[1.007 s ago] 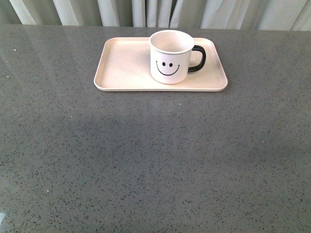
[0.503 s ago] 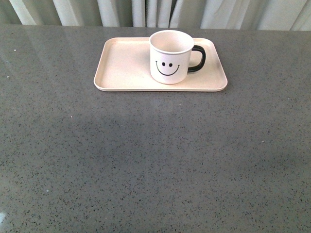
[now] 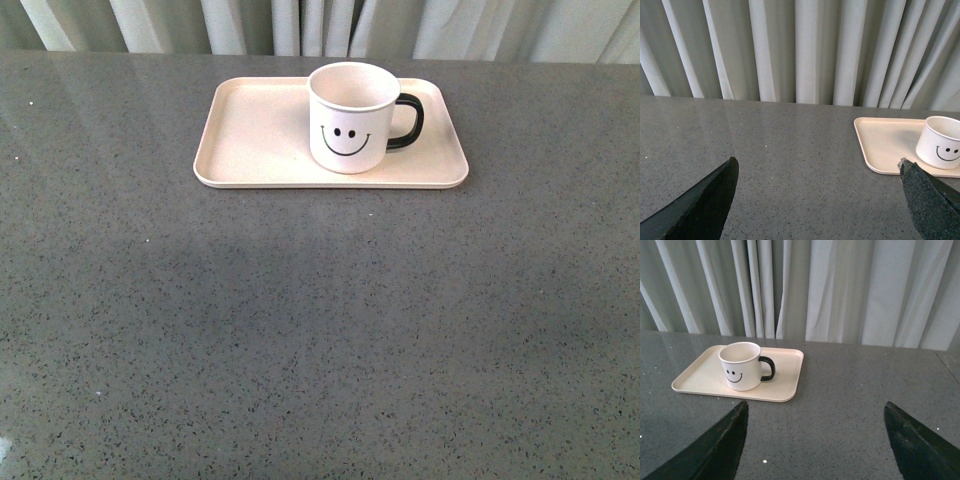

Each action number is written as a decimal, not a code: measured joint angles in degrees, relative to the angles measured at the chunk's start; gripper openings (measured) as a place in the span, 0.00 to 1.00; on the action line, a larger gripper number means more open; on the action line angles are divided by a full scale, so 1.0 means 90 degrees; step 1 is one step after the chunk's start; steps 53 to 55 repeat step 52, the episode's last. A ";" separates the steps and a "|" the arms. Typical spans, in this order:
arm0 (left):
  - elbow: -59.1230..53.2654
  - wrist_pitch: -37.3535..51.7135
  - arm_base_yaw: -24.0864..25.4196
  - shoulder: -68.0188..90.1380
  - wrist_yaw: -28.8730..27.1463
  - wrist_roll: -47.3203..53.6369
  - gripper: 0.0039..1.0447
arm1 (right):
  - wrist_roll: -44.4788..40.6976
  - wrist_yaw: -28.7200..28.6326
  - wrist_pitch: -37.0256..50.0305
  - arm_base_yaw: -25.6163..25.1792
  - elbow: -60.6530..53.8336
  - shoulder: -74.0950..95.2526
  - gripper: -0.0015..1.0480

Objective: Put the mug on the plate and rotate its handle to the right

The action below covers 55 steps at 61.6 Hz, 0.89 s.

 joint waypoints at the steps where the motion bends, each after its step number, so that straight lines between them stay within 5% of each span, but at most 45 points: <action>1: 0.0000 0.0000 0.0000 0.0000 0.0000 0.0000 0.91 | 0.0002 0.0000 0.0000 0.0000 0.0000 0.0000 0.79; 8: 0.0000 0.0000 0.0000 0.0000 0.0000 0.0000 0.91 | 0.0005 0.0002 0.0000 0.0000 0.0000 0.0000 0.92; 55: 0.0000 0.0000 0.0000 0.0000 0.0000 0.0000 0.91 | 0.0005 0.0000 0.0000 0.0000 0.0000 0.0000 0.91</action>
